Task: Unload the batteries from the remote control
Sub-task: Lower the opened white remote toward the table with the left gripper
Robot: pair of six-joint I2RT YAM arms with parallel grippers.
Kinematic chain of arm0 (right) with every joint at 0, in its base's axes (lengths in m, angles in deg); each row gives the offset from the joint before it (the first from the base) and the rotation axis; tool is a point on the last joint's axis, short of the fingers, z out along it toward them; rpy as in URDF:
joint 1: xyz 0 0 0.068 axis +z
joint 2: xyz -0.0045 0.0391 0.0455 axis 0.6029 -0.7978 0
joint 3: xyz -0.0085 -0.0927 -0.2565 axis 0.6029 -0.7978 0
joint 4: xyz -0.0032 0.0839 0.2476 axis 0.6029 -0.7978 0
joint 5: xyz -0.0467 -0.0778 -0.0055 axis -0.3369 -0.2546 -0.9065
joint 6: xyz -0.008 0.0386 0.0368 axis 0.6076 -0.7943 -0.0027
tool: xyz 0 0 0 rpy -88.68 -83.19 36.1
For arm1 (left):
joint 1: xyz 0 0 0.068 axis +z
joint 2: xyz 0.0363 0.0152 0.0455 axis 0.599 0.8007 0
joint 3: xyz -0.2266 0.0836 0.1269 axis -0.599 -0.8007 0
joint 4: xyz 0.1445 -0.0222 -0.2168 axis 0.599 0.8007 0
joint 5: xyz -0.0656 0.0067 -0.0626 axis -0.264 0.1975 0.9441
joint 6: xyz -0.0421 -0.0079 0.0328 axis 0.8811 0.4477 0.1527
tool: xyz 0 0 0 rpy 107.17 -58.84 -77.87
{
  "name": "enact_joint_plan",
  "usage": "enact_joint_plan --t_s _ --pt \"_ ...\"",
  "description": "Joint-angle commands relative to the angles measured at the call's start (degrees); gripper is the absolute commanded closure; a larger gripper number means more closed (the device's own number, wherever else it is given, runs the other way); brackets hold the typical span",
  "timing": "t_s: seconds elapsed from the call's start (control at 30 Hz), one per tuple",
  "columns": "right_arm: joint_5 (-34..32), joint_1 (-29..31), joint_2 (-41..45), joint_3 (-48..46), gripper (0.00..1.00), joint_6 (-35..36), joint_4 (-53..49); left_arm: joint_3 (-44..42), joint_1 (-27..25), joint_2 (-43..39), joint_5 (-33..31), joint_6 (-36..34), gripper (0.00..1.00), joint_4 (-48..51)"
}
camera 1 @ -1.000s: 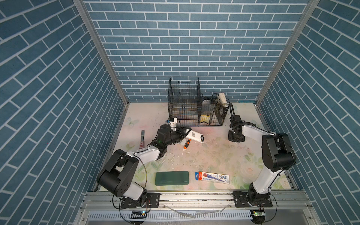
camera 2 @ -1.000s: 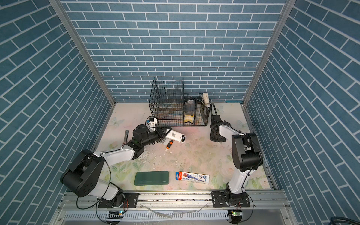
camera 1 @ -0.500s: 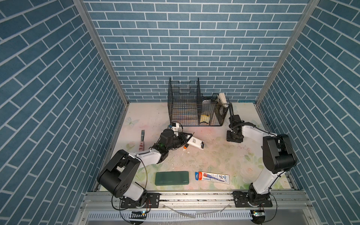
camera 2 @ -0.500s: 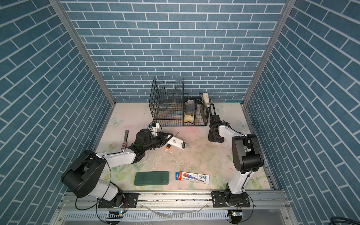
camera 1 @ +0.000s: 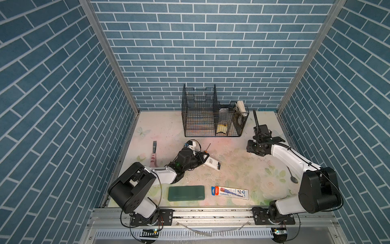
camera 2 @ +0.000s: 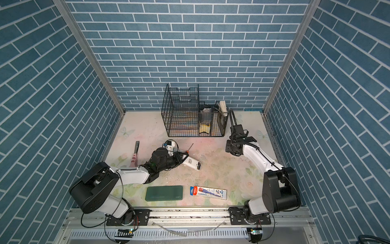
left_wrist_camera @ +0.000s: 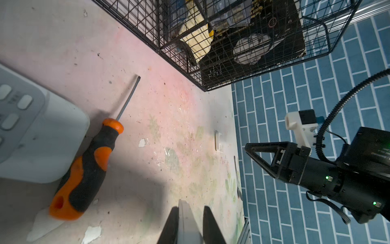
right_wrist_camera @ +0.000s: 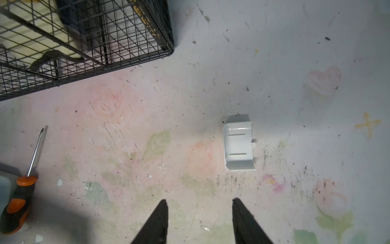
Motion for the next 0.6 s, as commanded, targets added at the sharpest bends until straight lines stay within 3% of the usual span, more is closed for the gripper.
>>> enact_joint_plan --t_s 0.0,0.57 --pt "1.7 0.3 1.6 -2.3 0.50 -1.9 -0.3 -1.3 -1.0 1.1 -2.2 1.1 1.00 -4.5" --pt "3.8 1.4 1.2 -3.3 0.50 -2.2 1.5 -6.9 -2.8 -0.9 -6.4 2.1 1.00 -5.9"
